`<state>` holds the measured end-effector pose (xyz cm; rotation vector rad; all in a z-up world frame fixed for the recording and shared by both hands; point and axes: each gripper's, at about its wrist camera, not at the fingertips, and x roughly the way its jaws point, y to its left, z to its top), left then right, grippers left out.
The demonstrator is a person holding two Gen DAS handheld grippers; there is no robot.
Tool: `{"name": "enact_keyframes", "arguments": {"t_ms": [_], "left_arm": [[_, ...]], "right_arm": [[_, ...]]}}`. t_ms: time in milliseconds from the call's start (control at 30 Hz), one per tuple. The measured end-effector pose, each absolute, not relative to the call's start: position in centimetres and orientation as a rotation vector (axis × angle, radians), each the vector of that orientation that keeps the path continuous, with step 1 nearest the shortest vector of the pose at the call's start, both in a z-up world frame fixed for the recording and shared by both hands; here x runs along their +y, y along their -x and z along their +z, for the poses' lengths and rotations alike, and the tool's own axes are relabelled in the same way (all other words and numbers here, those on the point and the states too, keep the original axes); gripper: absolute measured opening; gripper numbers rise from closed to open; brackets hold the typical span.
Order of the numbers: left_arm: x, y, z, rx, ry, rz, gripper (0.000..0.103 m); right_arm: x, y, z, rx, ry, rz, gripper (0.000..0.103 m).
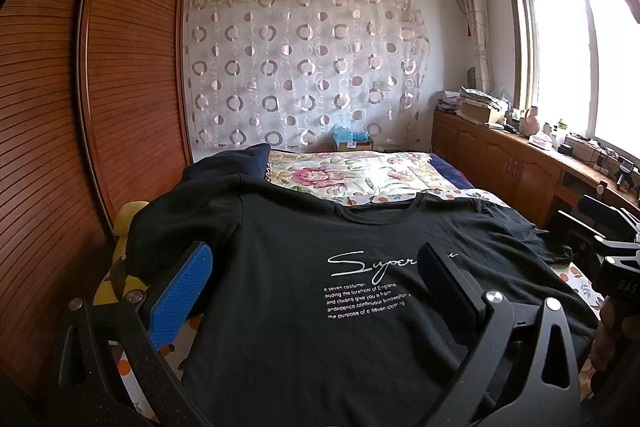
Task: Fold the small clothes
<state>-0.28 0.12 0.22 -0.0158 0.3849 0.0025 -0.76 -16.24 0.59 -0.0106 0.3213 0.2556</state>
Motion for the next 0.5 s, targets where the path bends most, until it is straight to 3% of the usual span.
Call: {"name": "enact_keyframes", "arguments": {"t_ms": [500], "left_arm": [[0.10,0.28,0.22,0.383,0.013,0.003,0.103]], "right_arm": [[-16.43,0.60,0.74,0.319,0.010,0.254,0.103]]}}
